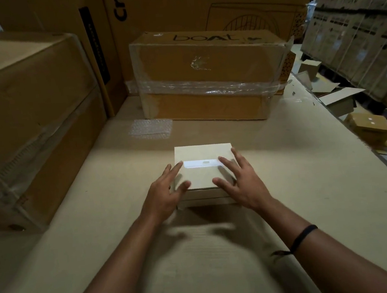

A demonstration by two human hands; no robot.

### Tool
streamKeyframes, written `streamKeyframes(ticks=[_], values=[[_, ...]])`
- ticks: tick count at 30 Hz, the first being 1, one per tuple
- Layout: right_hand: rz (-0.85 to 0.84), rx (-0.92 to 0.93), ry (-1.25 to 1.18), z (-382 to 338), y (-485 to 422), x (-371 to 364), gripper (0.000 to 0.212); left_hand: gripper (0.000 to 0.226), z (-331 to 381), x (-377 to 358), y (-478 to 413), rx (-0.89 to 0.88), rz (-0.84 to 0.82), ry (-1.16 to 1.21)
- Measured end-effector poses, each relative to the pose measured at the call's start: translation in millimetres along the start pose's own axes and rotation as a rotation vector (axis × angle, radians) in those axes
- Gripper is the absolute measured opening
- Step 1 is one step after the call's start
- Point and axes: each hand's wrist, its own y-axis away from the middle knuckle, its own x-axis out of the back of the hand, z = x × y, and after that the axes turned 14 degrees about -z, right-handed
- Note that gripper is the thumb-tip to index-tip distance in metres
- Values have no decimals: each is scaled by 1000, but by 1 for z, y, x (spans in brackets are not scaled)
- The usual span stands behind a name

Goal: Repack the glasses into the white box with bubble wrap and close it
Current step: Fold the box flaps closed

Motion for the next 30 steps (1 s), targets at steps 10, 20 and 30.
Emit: streamKeyframes(ticks=[10,20,30], values=[[58,112,114,27,0,-22,77,66,-5,-11,-8,-129,40,-87],[49,35,98,54,-83,11,73,65,8,-4,-99,-24,1,-30],[38,10,89,58,-94,2,73,67,-9,-10,-117,2,-14,-61]])
